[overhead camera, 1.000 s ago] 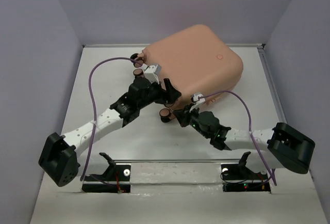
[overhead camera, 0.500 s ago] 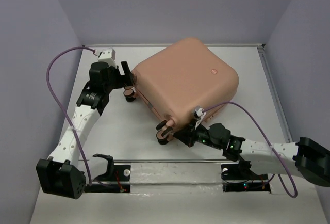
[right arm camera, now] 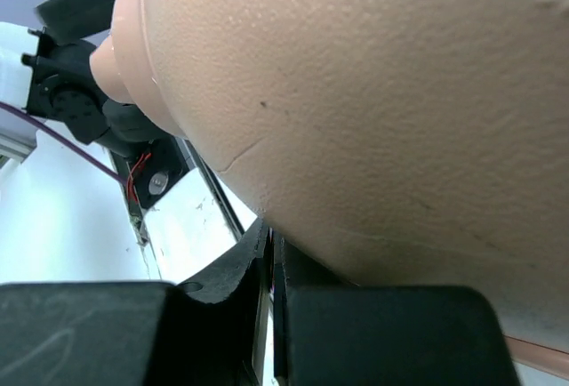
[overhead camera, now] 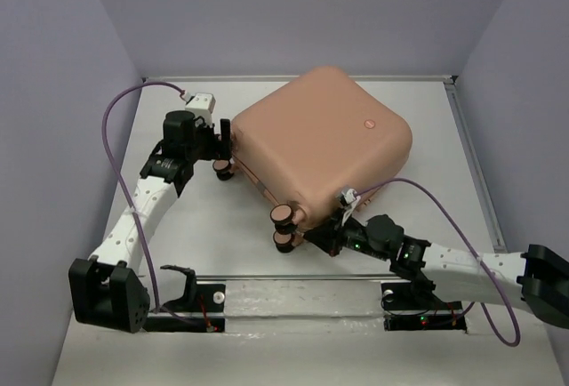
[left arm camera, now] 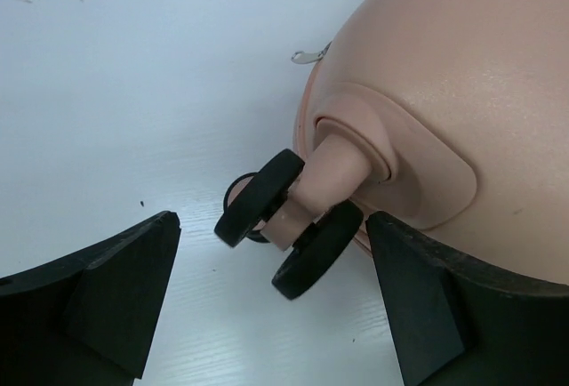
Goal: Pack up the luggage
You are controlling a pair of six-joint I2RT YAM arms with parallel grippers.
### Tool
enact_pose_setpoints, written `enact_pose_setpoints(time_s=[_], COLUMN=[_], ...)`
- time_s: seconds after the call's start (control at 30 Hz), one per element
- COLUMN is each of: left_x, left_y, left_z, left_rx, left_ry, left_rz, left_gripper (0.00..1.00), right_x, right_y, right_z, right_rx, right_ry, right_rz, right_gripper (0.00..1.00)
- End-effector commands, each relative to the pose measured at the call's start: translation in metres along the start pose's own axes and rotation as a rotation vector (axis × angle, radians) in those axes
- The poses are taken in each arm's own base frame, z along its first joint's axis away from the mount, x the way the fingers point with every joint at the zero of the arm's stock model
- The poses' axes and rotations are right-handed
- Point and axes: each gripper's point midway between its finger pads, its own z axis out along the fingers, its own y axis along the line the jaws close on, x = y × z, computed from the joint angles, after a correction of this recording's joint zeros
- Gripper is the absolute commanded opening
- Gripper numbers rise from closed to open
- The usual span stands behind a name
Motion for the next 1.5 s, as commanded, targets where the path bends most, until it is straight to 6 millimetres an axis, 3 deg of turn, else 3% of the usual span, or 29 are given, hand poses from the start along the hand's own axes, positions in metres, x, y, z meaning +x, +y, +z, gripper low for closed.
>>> enact_pose_setpoints(time_s=[0.0,0.2,0.3,0.37,0.53,0.57,0.67,0.77,0.8,0.83,0.9,0.93,0.97,1.0,1.03,1.07,1.17,1.2,1.3,1.37,1.47], left_x=[-0.008,-0.01,0.007,0.019,0.024,0.028,0.038,0.062,0.071,0.086,0.095,0.101,0.108,0.111,0.11,0.109,0.103,0.101,0.096,0.092,0.076], left_y=[-0.013,-0.023,-0.037,-0.046,-0.064,-0.067,-0.067,-0.065,-0.072,-0.075,-0.081,-0.091,-0.096,-0.099,-0.103,-0.116,-0.133,-0.143,-0.162,-0.174,-0.194], left_z=[0.016,0.031,0.037,0.037,0.028,0.028,0.032,0.034,0.031,0.025,0.02,0.014,0.008,0.006,0.003,-0.003,-0.01,-0.016,-0.023,-0.03,-0.043], left_rx=[0.091,0.156,0.247,0.294,0.352,0.361,0.331,0.292,0.319,0.324,0.334,0.372,0.388,0.394,0.385,0.418,0.508,0.562,0.638,0.691,0.788], left_ry=[-0.005,0.032,0.084,0.11,0.112,0.122,0.166,0.26,0.284,0.31,0.315,0.333,0.338,0.336,0.329,0.323,0.308,0.314,0.296,0.292,0.236], left_rz=[0.077,0.121,0.116,0.111,0.123,0.117,0.105,0.039,0.025,0.007,-0.025,-0.039,-0.073,-0.078,-0.069,-0.082,-0.11,-0.133,-0.167,-0.182,-0.218], left_gripper=[0.99,0.99,0.99,0.91,0.55,0.36,0.06,0.06,0.06,0.06,0.06,0.06,0.06,0.06,0.06,0.06,0.06,0.06,0.06,0.06,0.06], right_x=[0.018,0.014,0.016,0.014,0.001,-0.006,-0.021,-0.046,-0.049,-0.067,-0.081,-0.079,-0.102,-0.109,-0.106,-0.127,-0.14,-0.155,-0.171,-0.172,-0.15], right_y=[0.036,0.033,0.029,0.025,0.005,-0.005,-0.025,-0.05,-0.055,-0.062,-0.072,-0.082,-0.092,-0.099,-0.109,-0.121,-0.144,-0.147,-0.147,-0.153,-0.153], right_z=[-0.017,-0.028,-0.031,-0.032,-0.031,-0.03,-0.031,-0.035,-0.034,-0.034,-0.031,-0.026,-0.025,-0.024,-0.019,-0.021,-0.016,-0.018,-0.021,-0.026,-0.03], right_rx=[-0.174,-0.158,-0.138,-0.12,-0.03,0.0,0.043,0.101,0.104,0.126,0.146,0.164,0.176,0.173,0.164,0.176,0.201,0.207,0.22,0.262,0.266], right_ry=[0.087,0.071,0.074,0.066,0.032,0.018,-0.015,-0.069,-0.058,-0.092,-0.106,-0.081,-0.131,-0.139,-0.114,-0.169,-0.174,-0.199,-0.219,-0.214,-0.154], right_rz=[0.024,0.013,0.013,0.012,0.004,0.012,0.035,0.049,0.056,0.047,0.038,0.051,0.041,0.049,0.077,0.074,0.085,0.071,0.035,0.02,0.041], right_gripper=[0.07,0.07,0.07,0.07,0.07,0.07,0.07,0.07,0.07,0.07,0.07,0.07,0.07,0.07,0.07,0.07,0.07,0.07,0.07,0.07,0.07])
